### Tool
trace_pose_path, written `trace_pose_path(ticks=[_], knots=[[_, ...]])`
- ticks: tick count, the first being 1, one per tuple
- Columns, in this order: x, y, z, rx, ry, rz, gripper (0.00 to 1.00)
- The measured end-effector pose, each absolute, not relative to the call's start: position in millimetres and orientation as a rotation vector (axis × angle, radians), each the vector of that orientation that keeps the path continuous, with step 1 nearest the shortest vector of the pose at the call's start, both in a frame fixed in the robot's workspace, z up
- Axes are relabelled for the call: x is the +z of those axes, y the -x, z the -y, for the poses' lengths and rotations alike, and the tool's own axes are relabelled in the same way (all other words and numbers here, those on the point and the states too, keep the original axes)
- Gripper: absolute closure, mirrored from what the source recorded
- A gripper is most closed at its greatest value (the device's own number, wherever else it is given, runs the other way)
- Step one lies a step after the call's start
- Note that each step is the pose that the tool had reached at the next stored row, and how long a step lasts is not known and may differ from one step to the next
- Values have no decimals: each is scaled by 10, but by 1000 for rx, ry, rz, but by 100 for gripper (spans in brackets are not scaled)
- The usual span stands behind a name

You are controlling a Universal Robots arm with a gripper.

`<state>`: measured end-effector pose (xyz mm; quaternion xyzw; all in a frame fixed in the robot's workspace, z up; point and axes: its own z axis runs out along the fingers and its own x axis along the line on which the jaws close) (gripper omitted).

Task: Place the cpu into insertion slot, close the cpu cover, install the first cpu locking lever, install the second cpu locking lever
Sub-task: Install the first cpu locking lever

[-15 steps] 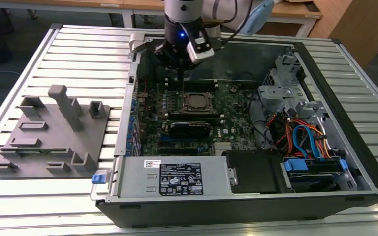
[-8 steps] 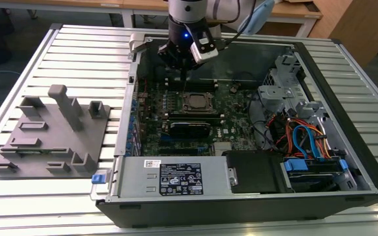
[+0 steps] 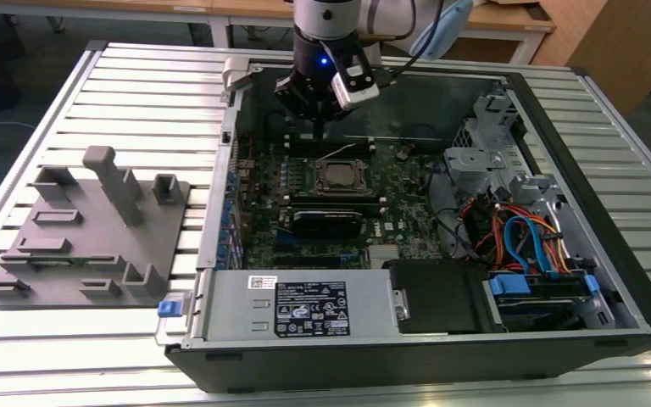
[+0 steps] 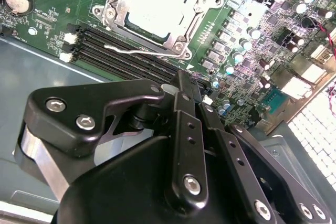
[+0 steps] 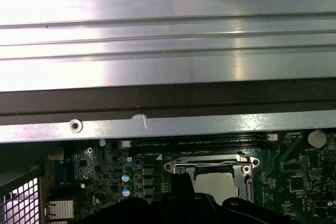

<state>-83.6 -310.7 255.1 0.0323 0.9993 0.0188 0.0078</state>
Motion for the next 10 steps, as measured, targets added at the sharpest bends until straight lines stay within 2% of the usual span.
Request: trace_pose_path(ticks=[10], knots=[[2549,833,3114,71,-101,-3124,89]])
